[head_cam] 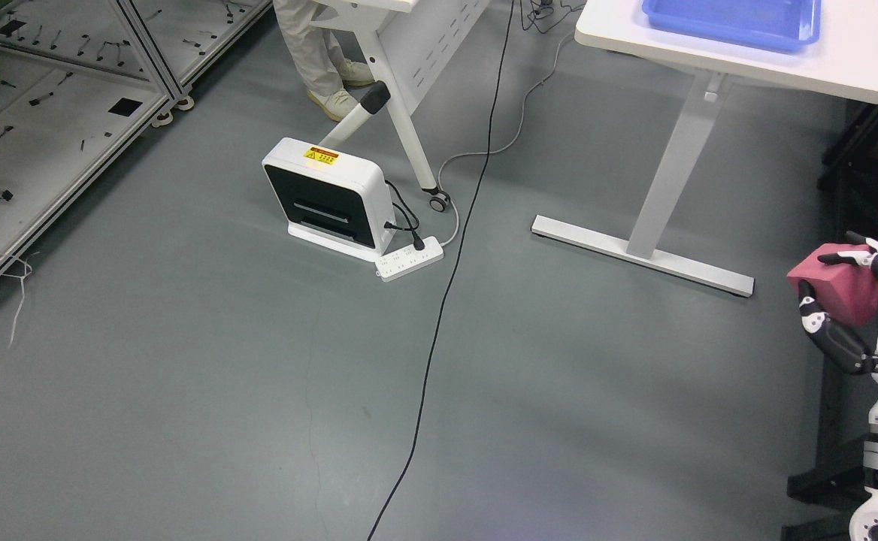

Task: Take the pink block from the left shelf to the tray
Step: 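Turn and drive to the white table holding the cube in the right hand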

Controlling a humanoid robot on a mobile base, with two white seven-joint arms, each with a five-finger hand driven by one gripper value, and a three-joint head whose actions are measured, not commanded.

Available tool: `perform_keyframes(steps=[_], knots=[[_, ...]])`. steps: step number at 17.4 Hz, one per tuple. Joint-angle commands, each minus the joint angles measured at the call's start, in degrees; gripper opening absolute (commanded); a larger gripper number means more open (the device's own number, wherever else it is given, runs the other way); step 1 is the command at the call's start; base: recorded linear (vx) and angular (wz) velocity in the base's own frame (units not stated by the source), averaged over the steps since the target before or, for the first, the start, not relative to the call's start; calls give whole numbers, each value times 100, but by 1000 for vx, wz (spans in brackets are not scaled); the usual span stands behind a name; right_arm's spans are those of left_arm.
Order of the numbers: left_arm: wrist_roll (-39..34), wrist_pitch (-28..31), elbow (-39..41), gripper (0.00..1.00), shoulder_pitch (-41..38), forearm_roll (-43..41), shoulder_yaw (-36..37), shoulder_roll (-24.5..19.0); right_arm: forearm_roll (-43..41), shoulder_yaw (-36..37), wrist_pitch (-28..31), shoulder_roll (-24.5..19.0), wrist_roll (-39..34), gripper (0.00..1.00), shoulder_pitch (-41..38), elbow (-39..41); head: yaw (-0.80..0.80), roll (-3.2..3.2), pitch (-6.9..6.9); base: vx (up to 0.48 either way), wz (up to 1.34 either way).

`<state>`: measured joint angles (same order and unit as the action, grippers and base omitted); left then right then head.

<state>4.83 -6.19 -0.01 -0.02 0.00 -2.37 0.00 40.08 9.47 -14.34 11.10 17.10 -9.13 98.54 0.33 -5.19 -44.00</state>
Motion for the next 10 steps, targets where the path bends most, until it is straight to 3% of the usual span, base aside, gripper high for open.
perform_keyframes(steps=[1,10], knots=[[0,-5,101,100,142,-9,0,-100,0,-6,1,-29,4,2,-28,-1,0,0,0,295,175],[0,-5,101,100,133,-9,0,-100,0,-6,-8,-29,4,2,-63,-1,0,0,0,343,-156]])
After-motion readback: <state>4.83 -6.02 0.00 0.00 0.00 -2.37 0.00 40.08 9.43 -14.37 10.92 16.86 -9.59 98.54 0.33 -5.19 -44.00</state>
